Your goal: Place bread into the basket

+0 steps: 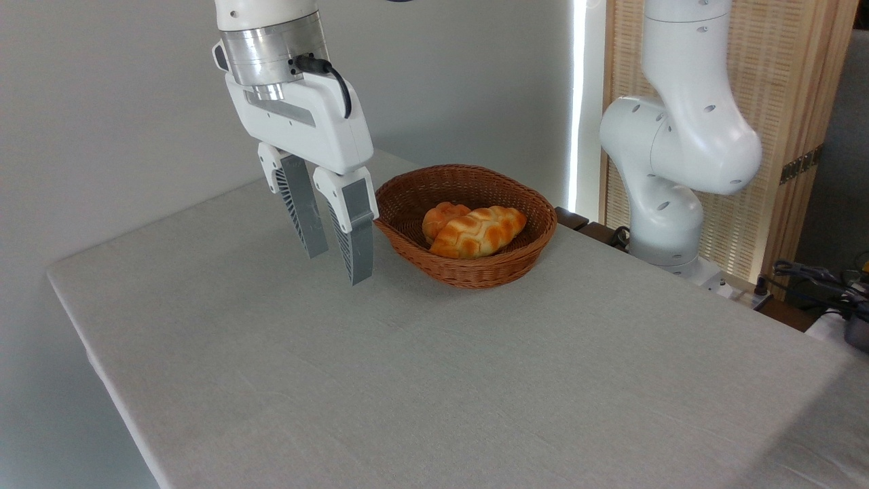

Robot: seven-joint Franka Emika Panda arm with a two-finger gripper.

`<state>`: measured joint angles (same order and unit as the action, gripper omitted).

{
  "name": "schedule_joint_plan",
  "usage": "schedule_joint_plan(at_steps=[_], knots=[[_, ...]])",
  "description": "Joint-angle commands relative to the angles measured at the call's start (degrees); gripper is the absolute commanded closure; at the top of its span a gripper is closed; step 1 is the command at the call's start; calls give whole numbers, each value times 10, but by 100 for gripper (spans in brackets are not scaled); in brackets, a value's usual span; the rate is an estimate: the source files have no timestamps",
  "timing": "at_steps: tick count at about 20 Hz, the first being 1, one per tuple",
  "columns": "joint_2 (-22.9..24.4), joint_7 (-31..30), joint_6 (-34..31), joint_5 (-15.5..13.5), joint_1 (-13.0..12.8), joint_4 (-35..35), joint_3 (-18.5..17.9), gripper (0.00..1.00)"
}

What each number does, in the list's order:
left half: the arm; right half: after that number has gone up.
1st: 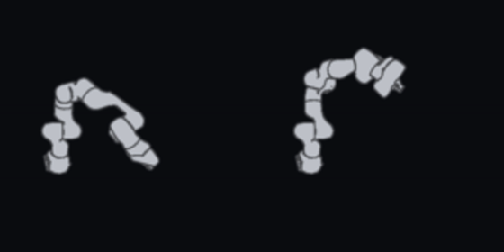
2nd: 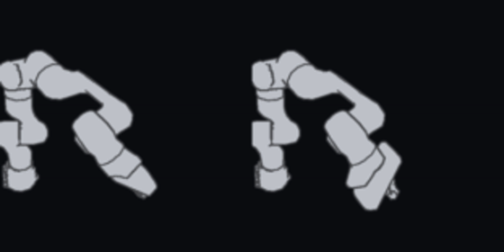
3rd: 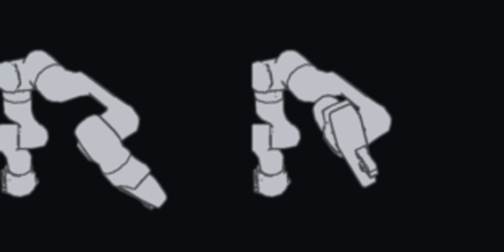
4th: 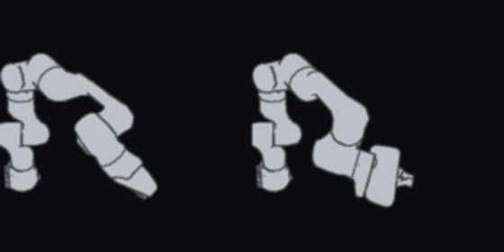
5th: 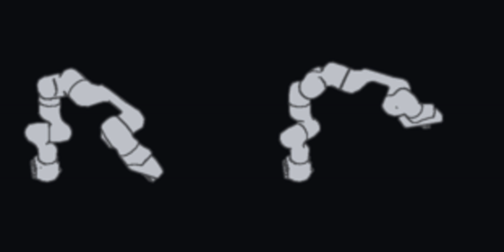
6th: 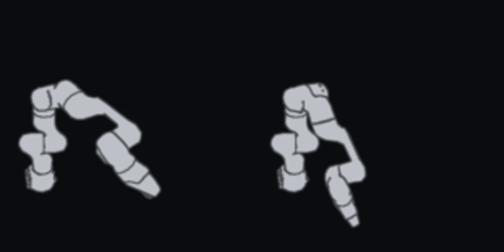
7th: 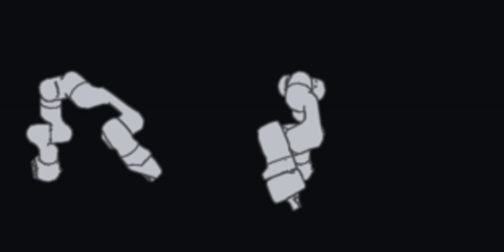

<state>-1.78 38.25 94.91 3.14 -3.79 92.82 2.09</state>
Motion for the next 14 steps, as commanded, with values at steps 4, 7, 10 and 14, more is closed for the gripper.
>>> schedule_joint_plan(at_steps=[4, 7, 10, 14], knots=[[5, 12, -11, -2, 0, -1, -6, 0], [12, 13, -11, -20, 4, 2, -7, 0], [12, 12, -11, -31, 5, 2, -8, 0], [12, 13, -11, -31, 4, 3, -8, 0]])
